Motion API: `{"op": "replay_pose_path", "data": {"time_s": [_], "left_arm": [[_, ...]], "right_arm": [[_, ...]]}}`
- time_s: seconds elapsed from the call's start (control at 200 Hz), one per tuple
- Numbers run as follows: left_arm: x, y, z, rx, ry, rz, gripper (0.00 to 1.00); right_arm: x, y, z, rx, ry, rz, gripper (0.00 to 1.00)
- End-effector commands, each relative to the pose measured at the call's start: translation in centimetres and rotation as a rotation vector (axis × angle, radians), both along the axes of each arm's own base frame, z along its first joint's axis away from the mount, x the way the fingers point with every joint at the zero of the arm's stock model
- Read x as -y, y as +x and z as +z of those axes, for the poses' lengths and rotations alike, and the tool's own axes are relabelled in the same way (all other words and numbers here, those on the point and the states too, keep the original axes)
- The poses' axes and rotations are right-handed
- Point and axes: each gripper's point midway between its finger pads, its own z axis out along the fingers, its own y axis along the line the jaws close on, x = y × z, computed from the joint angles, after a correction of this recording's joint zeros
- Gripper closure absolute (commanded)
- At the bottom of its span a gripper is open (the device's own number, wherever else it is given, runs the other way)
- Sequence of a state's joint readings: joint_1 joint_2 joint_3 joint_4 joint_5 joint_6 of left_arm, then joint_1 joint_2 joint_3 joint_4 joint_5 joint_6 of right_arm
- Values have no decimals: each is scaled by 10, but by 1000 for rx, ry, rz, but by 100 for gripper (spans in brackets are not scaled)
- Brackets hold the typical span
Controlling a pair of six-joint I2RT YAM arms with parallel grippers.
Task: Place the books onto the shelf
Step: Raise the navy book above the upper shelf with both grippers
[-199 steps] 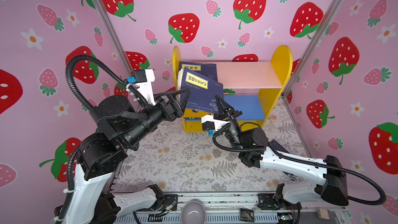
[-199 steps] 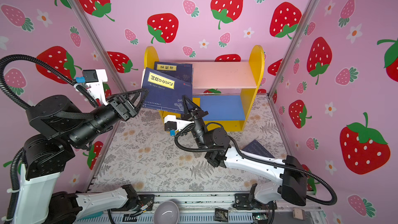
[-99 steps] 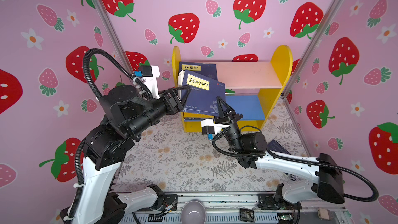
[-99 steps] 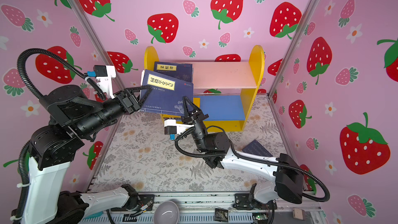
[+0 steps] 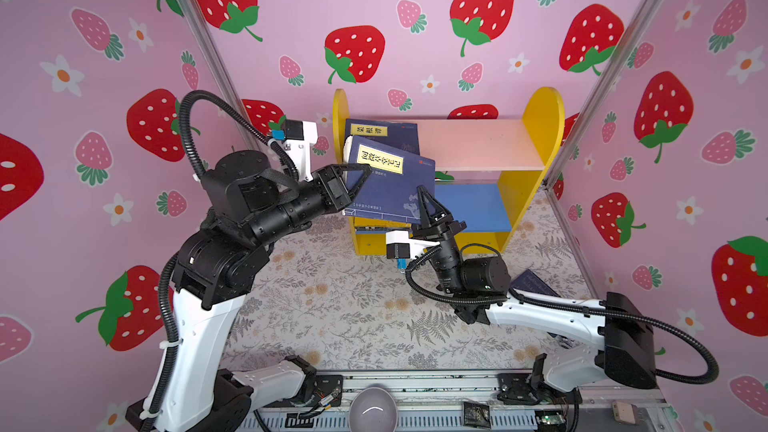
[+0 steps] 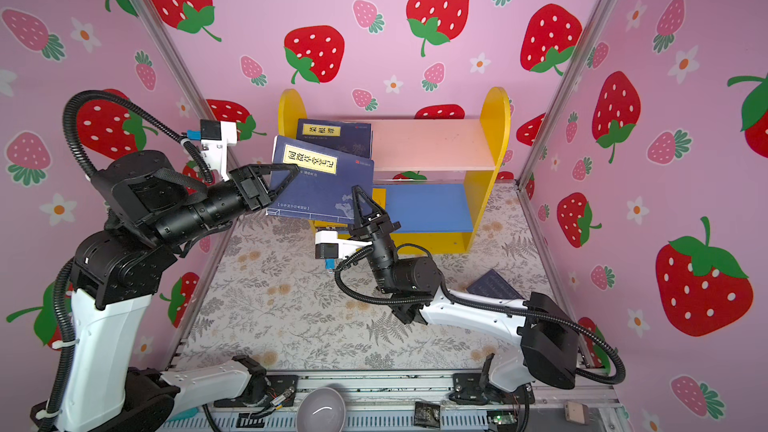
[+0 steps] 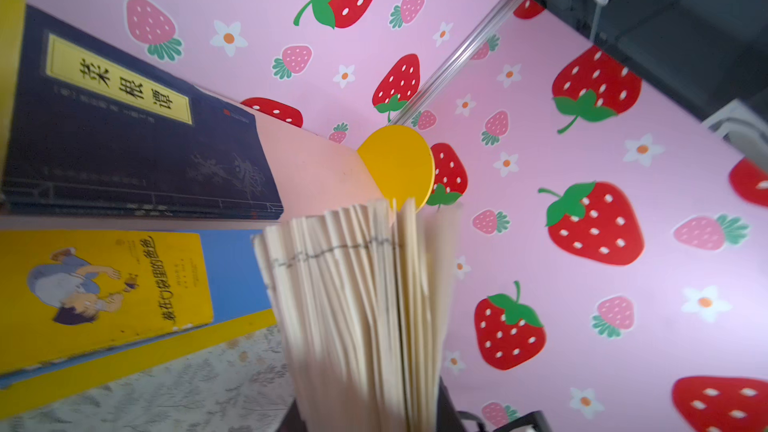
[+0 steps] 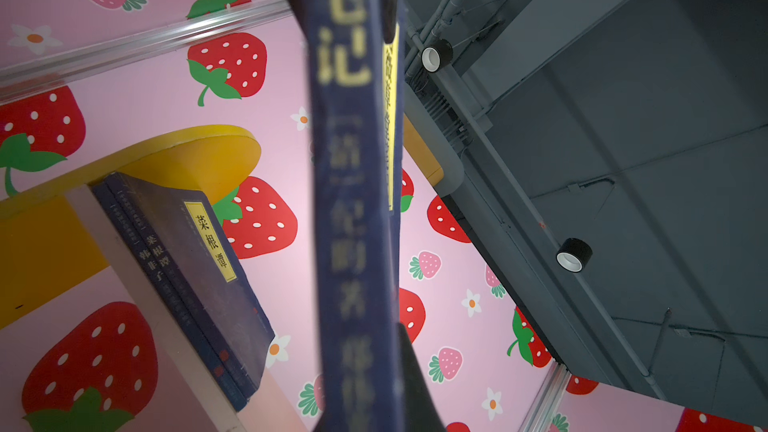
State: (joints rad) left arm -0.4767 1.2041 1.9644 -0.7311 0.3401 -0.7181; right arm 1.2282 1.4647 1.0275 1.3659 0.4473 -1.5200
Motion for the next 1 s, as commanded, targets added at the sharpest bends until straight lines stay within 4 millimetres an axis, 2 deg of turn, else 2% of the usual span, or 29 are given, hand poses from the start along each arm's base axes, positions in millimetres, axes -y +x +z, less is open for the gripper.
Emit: {"op": "replay_pose_path", "data": {"time_s": [0.0, 0.085, 0.105, 0.14, 0.23, 0.345, 0.46, 0.515, 0.705, 0.805, 0.9, 0.995], "left_arm": [[4, -7, 13, 34, -30, -53, 86], [1, -4, 14, 43, -26, -40, 93], [0, -3, 15, 48, -26, -36, 98], [-2, -4, 17, 60, -27, -31, 100], [-9, -1, 25, 104, -14, -3, 100], [-22, 6, 42, 184, 9, 59, 100], [-28, 14, 61, 245, 13, 78, 100], [-27, 18, 69, 268, 7, 57, 100], [-17, 27, 81, 330, 18, -18, 100], [-10, 26, 83, 354, 10, -104, 100], [-10, 29, 82, 366, 2, -122, 100], [-8, 23, 84, 420, -2, -176, 100]], "right_arm": [[18, 1, 23, 18, 89, -40, 98], [15, 6, 19, 0, 85, -45, 96], [15, 7, 19, -8, 86, -44, 95], [14, 9, 17, -23, 88, -39, 90], [12, 16, 16, -103, 103, -3, 64], [3, 28, 11, -305, 121, 129, 30], [-6, 24, 2, -538, 109, 361, 8], [3, 17, 8, -604, 158, 468, 0], [27, -3, 30, -830, 259, 816, 0], [44, 9, 42, -938, 313, 957, 0], [52, 14, 51, -1057, 279, 1166, 0], [59, 20, 58, -1187, 278, 1384, 0]]}}
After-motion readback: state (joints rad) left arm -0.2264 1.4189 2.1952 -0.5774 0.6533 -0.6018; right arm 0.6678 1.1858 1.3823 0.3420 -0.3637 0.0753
